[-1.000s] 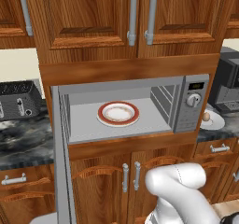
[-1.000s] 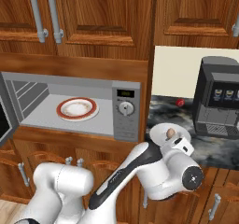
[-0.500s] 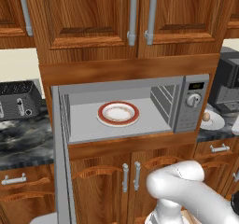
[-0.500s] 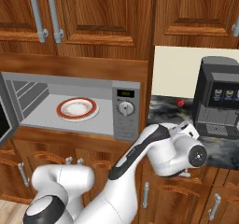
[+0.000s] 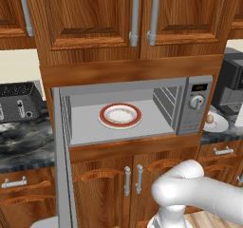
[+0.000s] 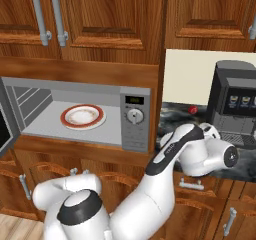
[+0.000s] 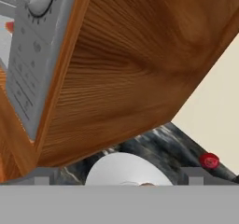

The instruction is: Pick the egg from the counter and place it in the microwave.

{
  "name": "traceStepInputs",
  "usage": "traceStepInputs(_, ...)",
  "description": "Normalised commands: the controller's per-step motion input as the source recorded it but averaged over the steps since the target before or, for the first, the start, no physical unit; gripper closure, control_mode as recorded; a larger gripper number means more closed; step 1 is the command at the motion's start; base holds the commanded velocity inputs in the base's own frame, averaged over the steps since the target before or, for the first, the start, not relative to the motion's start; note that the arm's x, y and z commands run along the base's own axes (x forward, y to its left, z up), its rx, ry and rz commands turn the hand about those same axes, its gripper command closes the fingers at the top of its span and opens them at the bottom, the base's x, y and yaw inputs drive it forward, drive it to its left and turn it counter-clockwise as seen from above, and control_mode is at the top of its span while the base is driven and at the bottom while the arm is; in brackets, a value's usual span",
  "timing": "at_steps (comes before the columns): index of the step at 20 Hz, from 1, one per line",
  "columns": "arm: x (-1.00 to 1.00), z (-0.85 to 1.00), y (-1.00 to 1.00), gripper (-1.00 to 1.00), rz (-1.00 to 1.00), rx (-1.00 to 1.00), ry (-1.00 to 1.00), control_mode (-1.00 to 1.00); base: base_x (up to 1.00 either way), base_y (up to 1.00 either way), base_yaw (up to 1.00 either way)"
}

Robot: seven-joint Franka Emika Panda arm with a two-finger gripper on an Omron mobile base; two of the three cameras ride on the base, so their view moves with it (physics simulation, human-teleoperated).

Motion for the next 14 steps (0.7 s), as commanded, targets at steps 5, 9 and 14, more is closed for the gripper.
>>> traceStepInputs(5,0.21,-0.31,-0.06,-1.0,0.1,0.08,0.0,-1.0,0.0,0.0,0.0)
traceStepInputs(9,0.22,-0.41,0.0,-1.0,0.04,0.07,0.0,-1.0,0.0,0.0,0.0)
traceStepInputs(14,0.35,-0.36,0.0,-1.0,0.01,0.05,0.0,-1.0,0.0,0.0,0.0)
